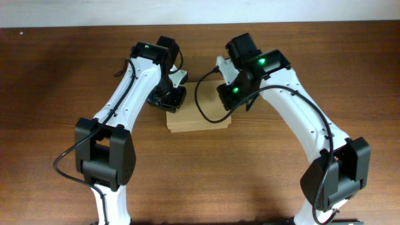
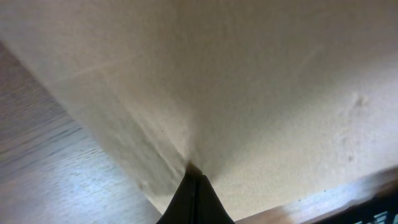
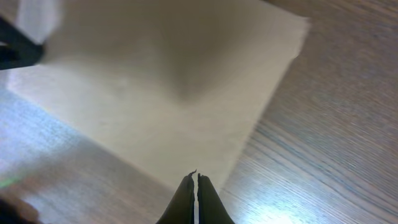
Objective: Pack container
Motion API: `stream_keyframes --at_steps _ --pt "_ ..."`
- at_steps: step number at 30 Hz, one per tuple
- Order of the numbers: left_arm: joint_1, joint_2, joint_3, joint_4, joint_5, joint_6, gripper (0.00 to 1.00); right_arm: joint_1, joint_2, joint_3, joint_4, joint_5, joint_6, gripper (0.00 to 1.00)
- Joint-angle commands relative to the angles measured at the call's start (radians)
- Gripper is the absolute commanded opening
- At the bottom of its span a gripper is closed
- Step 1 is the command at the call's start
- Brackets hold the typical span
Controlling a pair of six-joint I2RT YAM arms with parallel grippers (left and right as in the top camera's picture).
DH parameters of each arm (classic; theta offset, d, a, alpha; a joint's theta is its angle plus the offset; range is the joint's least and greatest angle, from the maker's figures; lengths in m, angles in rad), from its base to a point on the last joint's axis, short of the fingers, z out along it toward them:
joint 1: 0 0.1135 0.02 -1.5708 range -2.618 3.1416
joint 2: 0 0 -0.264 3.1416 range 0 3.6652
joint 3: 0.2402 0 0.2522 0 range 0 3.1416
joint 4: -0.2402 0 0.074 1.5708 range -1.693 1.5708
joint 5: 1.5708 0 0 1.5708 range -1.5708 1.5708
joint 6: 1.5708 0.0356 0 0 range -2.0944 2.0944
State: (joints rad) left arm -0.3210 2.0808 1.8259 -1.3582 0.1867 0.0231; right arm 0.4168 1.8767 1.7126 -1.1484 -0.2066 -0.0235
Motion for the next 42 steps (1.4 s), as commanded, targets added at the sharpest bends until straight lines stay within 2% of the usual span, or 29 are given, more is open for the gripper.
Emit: stream_keyframes --at_steps 1,13,17,20,25,31,34,36,39,42 --pt "-0.001 0.003 -0.070 0.010 0.018 0.014 0.02 0.018 0.023 -0.015 0.004 0.029 0.003 0.04" --pt "-0.001 0.003 -0.103 0.036 0.020 0.014 0.02 0.015 0.110 -0.151 0.119 0.035 0.002 0.04" --pt "0.001 0.002 -0.090 0.034 0.019 0.014 0.02 0.007 0.103 -0.111 0.109 0.035 -0.002 0.04" --pt "0.010 -0.003 -0.030 0.002 0.019 0.014 0.02 -0.006 0.072 -0.020 0.076 0.059 -0.002 0.04" --pt "0.047 -0.023 0.171 -0.055 -0.036 0.005 0.02 -0.029 0.019 0.203 -0.017 0.271 -0.002 0.04" --pt "0.096 -0.032 0.554 -0.226 -0.187 -0.009 0.02 -0.044 0.001 0.565 -0.194 0.370 -0.002 0.04" --pt "0.118 -0.032 0.767 -0.325 -0.238 -0.026 0.07 -0.044 0.001 0.764 -0.295 0.425 -0.005 0.04" --pt "0.134 -0.053 0.859 -0.329 -0.229 -0.039 0.09 -0.042 -0.010 0.864 -0.352 0.439 0.008 0.04" --pt "0.137 -0.118 0.891 -0.329 -0.251 -0.038 0.10 -0.044 -0.080 0.869 -0.360 0.441 0.015 0.04" --pt "0.141 -0.198 0.856 -0.329 -0.274 -0.039 0.11 -0.044 -0.186 0.783 -0.336 0.444 0.026 0.04"
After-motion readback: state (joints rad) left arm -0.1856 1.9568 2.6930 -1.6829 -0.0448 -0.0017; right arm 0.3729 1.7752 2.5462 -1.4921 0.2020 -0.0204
